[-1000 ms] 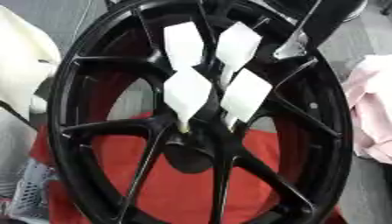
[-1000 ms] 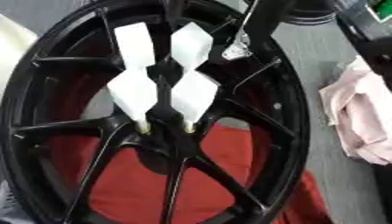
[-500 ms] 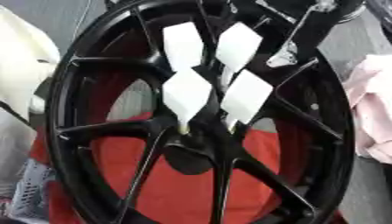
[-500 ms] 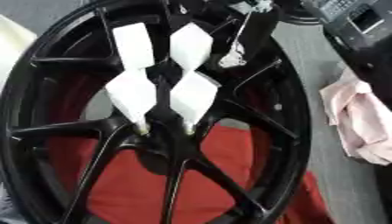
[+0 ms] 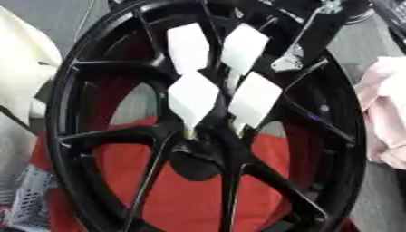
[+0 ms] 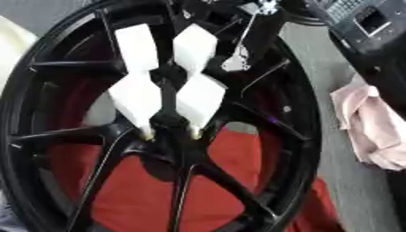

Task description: Pull the pin out of the wheel hub.

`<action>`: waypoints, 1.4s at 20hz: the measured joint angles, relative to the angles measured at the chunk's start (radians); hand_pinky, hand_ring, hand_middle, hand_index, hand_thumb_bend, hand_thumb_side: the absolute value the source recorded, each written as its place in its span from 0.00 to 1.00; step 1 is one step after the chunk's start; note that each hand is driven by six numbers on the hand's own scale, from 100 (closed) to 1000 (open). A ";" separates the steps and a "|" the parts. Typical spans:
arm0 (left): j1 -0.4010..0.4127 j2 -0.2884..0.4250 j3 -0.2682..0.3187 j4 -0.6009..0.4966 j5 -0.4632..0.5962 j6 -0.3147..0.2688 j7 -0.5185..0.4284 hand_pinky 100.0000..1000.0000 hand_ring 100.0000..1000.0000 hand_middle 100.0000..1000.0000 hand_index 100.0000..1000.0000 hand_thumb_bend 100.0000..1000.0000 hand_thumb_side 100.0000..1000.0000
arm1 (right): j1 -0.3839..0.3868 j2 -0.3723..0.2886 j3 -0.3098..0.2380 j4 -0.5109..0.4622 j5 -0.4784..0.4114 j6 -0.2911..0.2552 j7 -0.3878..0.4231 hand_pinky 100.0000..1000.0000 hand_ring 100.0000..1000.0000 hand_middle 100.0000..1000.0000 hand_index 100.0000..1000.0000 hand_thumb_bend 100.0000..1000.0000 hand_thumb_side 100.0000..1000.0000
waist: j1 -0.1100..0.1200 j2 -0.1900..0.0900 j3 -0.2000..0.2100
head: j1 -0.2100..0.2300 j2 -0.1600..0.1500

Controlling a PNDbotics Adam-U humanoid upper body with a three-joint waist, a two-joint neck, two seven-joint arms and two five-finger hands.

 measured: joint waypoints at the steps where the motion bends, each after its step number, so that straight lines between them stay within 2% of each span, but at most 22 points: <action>1: 0.000 0.000 0.000 0.000 0.000 0.000 0.000 0.82 0.72 0.62 0.91 0.08 0.90 | 0.000 0.000 0.000 0.001 -0.003 0.003 0.000 0.83 0.75 0.45 0.53 0.02 0.00 | 0.000 0.000 0.000 | 0.000 0.000; 3: 0.000 0.000 0.000 0.000 0.000 0.000 0.000 0.82 0.72 0.62 0.91 0.08 0.90 | -0.001 0.001 0.000 0.003 -0.008 0.007 0.000 0.82 0.72 0.39 0.46 0.00 0.00 | 0.000 0.000 0.000 | 0.000 0.000; 5: 0.000 0.000 0.000 0.000 0.000 0.001 0.000 0.82 0.72 0.63 0.91 0.08 0.90 | -0.003 0.003 0.000 0.005 -0.015 0.012 -0.001 0.82 0.72 0.38 0.44 0.00 0.00 | 0.000 0.000 0.000 | 0.000 0.000; 6: 0.000 0.000 0.000 0.000 0.000 0.001 -0.001 0.82 0.72 0.63 0.91 0.08 0.90 | -0.005 0.006 0.000 0.005 -0.018 0.014 0.000 0.81 0.69 0.34 0.39 0.00 0.00 | 0.000 0.000 0.000 | 0.000 0.000; 11: 0.001 0.000 0.000 0.000 -0.001 0.003 -0.003 0.82 0.72 0.63 0.91 0.09 0.90 | -0.022 0.012 -0.001 0.012 -0.040 0.025 0.000 0.79 0.66 0.30 0.28 0.00 0.00 | -0.007 -0.001 -0.001 | 0.000 0.001; 18: 0.009 0.000 0.000 0.000 -0.004 0.007 -0.007 0.82 0.72 0.63 0.91 0.09 0.90 | -0.056 0.020 -0.022 0.024 -0.075 0.036 -0.002 0.79 0.66 0.27 0.23 0.01 0.00 | -0.020 -0.012 -0.001 | -0.001 0.008; 28: 0.020 0.000 0.004 0.000 -0.009 0.008 -0.008 0.82 0.72 0.64 0.91 0.09 0.90 | -0.078 0.005 -0.096 0.022 -0.131 0.052 0.000 0.79 0.64 0.27 0.25 0.00 0.00 | -0.029 -0.028 -0.018 | 0.008 0.010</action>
